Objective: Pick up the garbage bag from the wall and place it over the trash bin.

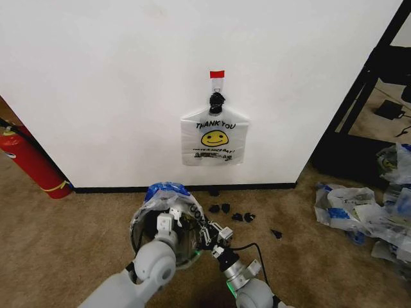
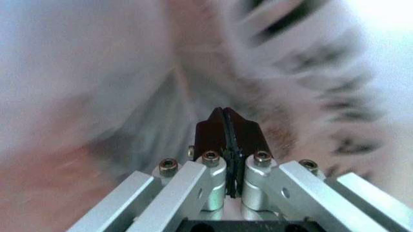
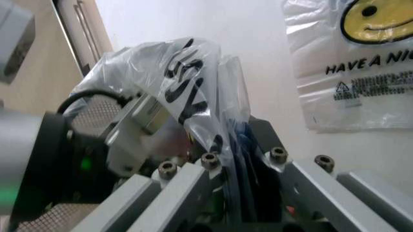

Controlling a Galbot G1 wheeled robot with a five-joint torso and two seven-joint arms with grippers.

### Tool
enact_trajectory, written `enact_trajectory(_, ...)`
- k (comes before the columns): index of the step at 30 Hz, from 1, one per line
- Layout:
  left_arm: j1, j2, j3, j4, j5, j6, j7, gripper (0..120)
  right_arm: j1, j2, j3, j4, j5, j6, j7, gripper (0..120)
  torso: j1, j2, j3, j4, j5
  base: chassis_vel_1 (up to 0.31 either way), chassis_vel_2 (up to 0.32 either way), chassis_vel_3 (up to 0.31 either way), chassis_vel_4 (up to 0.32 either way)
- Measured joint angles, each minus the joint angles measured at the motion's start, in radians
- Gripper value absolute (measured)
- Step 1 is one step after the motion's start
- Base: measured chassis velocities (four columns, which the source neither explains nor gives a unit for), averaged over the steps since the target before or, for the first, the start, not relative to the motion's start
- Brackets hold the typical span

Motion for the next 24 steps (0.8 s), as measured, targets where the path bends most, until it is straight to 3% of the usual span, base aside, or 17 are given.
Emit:
enact_trajectory(11, 0.101, 0.001, 0.007, -0.015, 0.063, 0.003, 0.05, 0, 0.01, 0.009, 0.001, 0.029, 0.029, -0.004, 0.009, 1, 0.0, 0.0, 0.0, 0.0002, 0.0, 0.0, 0.0, 0.0, 0.0)
enact_trajectory(19, 0.054, -0.033, 0.033, -0.032, 0.055, -0.017, 0.076, 0, -0.007, 0.01, -0.002, 0.03, 0.01, 0.004, -0.022, 1, 0.0, 0.0, 0.0, -0.0001, 0.0, 0.0, 0.0, 0.0, 0.0)
enact_trajectory(24, 0.029, -0.021, 0.009, -0.028, 0.035, -0.024, 0.077, 0, -0.016, 0.001, 0.003, 0.029, 0.004, 0.011, -0.041, 1, 0.0, 0.0, 0.0, -0.0001, 0.0, 0.0, 0.0, 0.0, 0.0)
